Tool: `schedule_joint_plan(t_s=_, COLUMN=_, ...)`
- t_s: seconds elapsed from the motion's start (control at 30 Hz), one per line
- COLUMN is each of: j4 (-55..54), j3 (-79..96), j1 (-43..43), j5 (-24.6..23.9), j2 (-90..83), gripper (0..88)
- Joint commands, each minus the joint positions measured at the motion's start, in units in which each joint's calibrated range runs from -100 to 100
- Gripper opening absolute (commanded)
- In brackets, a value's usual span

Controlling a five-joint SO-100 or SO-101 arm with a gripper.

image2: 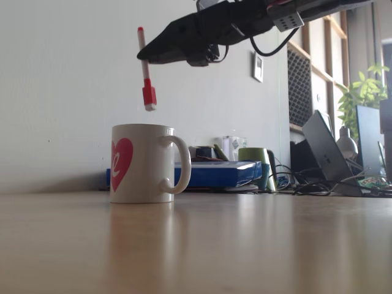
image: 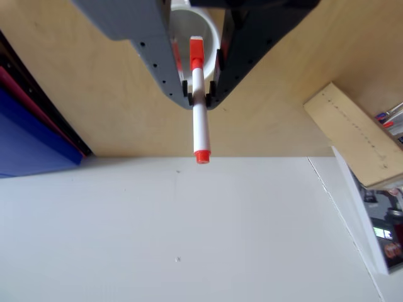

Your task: Grab the pen and place it in the cup.

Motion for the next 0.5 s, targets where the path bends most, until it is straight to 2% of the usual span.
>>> schedule_joint_plan(t_s=0.0, j4=-3.91, j3=0.61, j1=0.04, j5=-0.11, j2=1.23, gripper=1.2)
schedule_joint_plan(t_s=0.47, j4=-13.97, j3=2.42, j1=0.20, j5=0.52, j2=8.54, gripper=1.2)
